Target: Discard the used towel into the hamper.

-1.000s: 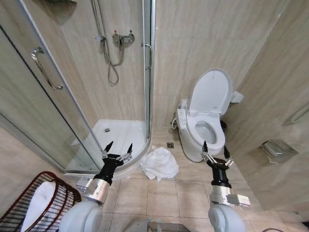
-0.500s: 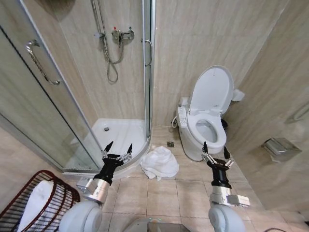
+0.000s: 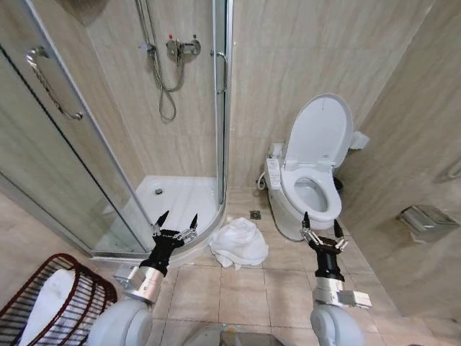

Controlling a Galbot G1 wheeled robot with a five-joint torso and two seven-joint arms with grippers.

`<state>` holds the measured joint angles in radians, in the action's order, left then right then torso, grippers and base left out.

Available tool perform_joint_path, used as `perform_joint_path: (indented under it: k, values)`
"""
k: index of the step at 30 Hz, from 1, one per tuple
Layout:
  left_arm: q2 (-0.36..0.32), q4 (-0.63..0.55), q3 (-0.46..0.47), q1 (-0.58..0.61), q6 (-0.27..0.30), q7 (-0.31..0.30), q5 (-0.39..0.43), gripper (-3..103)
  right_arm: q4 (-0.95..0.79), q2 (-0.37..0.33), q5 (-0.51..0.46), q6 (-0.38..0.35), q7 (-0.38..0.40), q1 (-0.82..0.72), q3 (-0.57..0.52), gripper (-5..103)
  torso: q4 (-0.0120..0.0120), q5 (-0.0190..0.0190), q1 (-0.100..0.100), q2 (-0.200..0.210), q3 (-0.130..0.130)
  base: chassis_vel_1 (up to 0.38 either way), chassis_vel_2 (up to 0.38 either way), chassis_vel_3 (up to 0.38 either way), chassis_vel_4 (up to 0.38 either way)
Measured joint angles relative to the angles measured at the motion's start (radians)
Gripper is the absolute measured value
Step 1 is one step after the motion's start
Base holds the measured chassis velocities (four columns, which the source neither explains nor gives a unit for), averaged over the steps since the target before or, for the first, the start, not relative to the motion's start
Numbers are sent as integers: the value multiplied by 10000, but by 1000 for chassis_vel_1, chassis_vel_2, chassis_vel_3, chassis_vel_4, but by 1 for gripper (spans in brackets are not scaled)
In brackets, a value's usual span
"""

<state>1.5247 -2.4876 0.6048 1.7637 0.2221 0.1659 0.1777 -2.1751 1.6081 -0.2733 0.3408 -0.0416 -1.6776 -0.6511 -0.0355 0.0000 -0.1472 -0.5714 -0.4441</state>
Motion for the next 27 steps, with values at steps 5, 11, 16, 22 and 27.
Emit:
perform_joint_path:
  k: [5, 11, 16, 22, 27]
  values:
    - [0, 0, 0, 0, 0, 0, 0, 100, 61, 0, -58, -2, -5, 27, -132, 100, 0, 0, 71, 173, 104, 0, 0, 0, 0]
    - [0, 0, 0, 0, 0, 0, 0, 100, 81, 0, -127, 95, -69, -56, -152, 100, 1, 1, 190, 440, 252, -18, 15, 10, -16]
    - [0, 0, 0, 0, 0, 0, 0, 100, 140, 0, -137, 38, -50, -48, -257, 100, -1, 0, 232, 545, 312, -27, 34, 22, -23]
    - [-1, 0, 0, 0, 0, 0, 0, 100, 429, -327, -1517, -1212, -60, 281, -751, 100, 2, 1, 327, 763, 440, 0, 0, 0, 0]
    - [0, 0, 0, 0, 0, 0, 0, 100, 1009, -1016, -3150, -2724, -204, 922, -864, 100, -2, 1, 407, 962, 557, 0, 0, 0, 0]
